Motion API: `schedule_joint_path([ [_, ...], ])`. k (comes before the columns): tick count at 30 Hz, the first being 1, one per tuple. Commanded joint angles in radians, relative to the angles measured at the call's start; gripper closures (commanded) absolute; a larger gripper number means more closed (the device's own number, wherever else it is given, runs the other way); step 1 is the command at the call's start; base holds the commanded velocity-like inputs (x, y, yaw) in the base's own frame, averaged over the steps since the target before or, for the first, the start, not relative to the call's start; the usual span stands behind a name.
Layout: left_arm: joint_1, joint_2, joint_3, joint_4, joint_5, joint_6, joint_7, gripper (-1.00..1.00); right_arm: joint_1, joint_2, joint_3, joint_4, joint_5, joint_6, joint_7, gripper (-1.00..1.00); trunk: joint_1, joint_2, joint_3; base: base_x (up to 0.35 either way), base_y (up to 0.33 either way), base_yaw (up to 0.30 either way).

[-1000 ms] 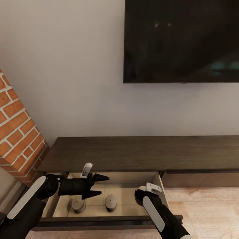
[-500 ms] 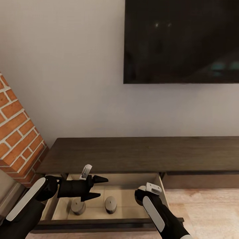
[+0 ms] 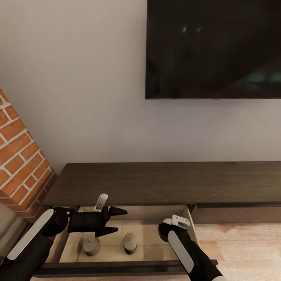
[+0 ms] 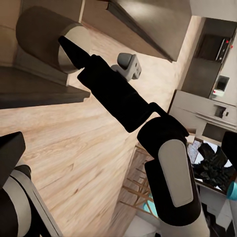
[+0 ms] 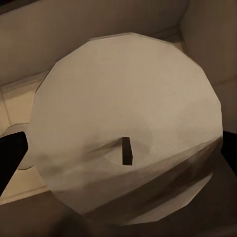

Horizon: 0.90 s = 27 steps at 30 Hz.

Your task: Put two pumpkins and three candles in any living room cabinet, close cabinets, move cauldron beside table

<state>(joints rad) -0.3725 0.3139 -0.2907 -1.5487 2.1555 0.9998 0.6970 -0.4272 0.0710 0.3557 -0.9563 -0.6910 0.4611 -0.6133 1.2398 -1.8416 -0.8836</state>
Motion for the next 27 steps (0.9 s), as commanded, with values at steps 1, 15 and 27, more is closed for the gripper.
schedule_joint_path([
  [1, -0.001, 0.001, -0.001, -0.001, 0.01, -0.001, 0.01, -1.0, -0.001, 0.0, 0.002, -0.001, -0.007, 0.002, -0.007, 1.0, 0.0, 0.0, -0.001, -0.048, 0.018, 0.0],
  [15, -0.001, -0.001, 0.003, -0.01, 0.012, -0.001, 0.009, -1.0, -0.001, 0.0, 0.039, 0.01, -0.008, 0.001, 0.0, 1.0, 0.008, -0.014, -0.007, -0.021, 0.013, 0.0],
  [27, -0.001, 0.016, -0.008, -0.015, 0.162, 0.0, -0.029, -1.0, -0.001, 0.0, 0.045, 0.063, -0.003, -0.006, 0.04, 1.0, 0.054, -0.098, -0.045, 0.0, 0.0, 0.0],
])
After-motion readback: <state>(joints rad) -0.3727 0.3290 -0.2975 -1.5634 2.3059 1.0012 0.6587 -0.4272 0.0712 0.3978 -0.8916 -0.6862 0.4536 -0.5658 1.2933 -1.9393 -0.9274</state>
